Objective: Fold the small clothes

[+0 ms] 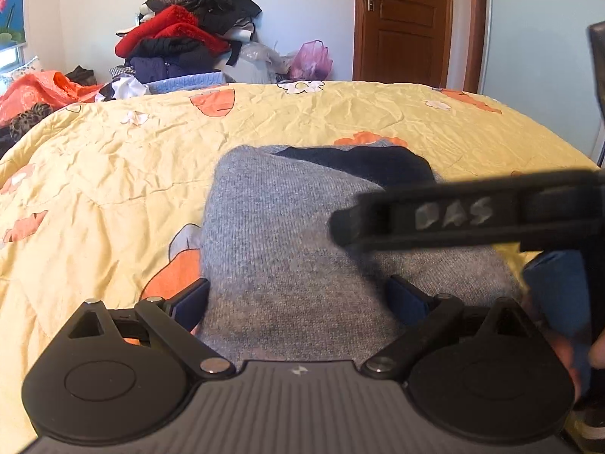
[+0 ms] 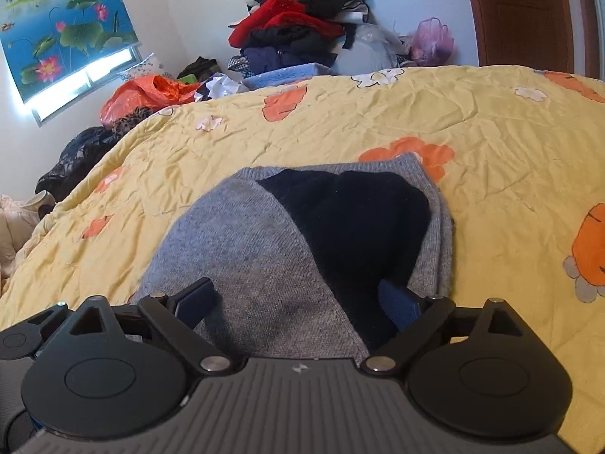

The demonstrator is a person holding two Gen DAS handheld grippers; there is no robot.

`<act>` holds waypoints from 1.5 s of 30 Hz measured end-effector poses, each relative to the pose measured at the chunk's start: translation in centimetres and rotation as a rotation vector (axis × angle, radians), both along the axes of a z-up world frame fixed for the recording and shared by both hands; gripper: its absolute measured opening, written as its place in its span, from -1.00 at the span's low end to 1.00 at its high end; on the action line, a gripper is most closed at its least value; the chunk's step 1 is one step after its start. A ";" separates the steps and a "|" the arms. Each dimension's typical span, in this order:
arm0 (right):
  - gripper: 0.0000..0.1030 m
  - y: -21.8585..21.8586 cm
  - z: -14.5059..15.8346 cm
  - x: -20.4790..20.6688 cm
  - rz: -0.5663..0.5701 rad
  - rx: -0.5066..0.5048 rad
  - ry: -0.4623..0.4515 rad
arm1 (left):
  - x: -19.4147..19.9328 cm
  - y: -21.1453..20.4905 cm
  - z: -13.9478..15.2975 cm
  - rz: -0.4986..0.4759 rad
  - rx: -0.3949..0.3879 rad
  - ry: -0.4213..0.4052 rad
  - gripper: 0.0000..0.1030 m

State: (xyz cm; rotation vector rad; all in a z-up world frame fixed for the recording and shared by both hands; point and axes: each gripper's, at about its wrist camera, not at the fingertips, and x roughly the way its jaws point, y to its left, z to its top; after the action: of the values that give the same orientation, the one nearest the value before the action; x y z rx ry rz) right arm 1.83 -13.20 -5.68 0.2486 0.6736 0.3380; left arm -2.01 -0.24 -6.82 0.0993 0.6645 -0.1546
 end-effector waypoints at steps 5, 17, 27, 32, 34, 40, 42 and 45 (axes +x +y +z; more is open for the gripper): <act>0.78 -3.8 1.2 -3.6 -0.050 0.060 0.029 | -2.5 2.7 1.5 0.019 0.011 -0.024 0.91; 0.81 -23.9 3.6 -19.0 -0.508 -1.103 -0.018 | -6.6 21.8 5.9 0.377 0.483 -0.205 0.91; 0.98 -11.9 6.4 -18.2 -0.299 -0.421 -0.143 | -10.0 5.0 2.9 0.087 0.141 -0.069 0.91; 0.97 -5.0 2.1 -15.3 -0.209 -0.227 0.047 | -9.4 2.4 0.2 0.124 0.095 0.091 0.91; 0.97 -3.1 0.8 -14.7 -0.202 -0.237 0.090 | -9.3 2.3 -0.6 0.127 0.107 0.127 0.91; 0.99 -0.1 -1.6 -14.8 -0.216 -0.272 0.163 | -9.0 2.9 -1.0 0.164 0.003 0.178 0.98; 1.00 0.6 -1.9 -14.9 -0.221 -0.332 0.152 | -8.9 2.8 -1.1 0.165 -0.002 0.183 1.00; 1.00 0.4 -1.9 -15.0 -0.244 -0.320 0.150 | -8.8 2.8 -1.1 0.175 -0.008 0.177 1.00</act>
State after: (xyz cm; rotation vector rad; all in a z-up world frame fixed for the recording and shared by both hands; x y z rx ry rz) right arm -13.18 -12.84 -7.57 0.0492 0.8249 -0.0245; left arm -10.86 2.53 -7.93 0.0191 0.8457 0.0022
